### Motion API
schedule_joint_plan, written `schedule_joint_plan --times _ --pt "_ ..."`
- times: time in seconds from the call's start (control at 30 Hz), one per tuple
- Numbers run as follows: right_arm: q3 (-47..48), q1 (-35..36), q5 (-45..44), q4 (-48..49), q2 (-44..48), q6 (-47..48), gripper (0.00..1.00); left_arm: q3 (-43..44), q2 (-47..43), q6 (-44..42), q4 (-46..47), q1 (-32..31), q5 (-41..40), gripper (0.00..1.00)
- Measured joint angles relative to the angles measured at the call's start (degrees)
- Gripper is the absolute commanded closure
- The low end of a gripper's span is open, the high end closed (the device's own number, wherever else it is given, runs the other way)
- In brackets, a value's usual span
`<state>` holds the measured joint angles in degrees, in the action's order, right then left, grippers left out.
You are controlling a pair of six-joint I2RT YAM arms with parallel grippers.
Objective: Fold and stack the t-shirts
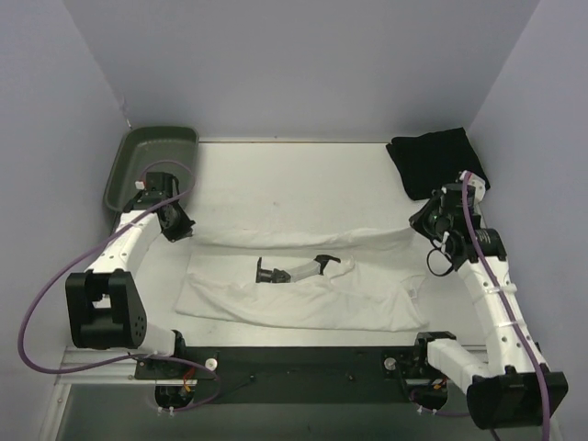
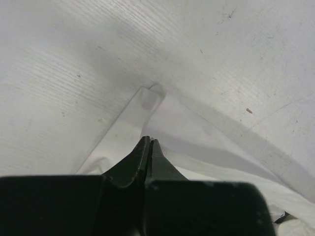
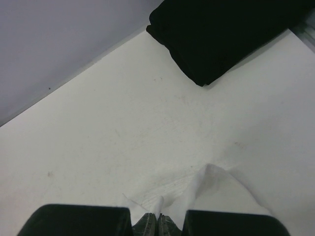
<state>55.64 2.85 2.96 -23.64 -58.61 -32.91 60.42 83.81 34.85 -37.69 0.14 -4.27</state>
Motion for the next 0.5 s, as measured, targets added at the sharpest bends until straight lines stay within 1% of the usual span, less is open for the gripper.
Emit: schedule_joint_plan --times 0.17,0.3,0.5 --pt "-4.48 1.25 -1.49 -4.02 9.46 -0.2 1.0 -2.1 -3.74 -1.6 -0.35 0.83 -0.9 1.0" --pt "-7.28 3.02 -2.8 -7.15 14.51 -1.22 1.0 -4.85 -6.27 -2.51 -0.76 0.81 -1.46 1.0" --pt "-11.56 8.33 -5.55 -12.37 21.03 -4.04 1.0 -8.37 -9.14 -3.06 -1.73 0.81 -1.51 1.0"
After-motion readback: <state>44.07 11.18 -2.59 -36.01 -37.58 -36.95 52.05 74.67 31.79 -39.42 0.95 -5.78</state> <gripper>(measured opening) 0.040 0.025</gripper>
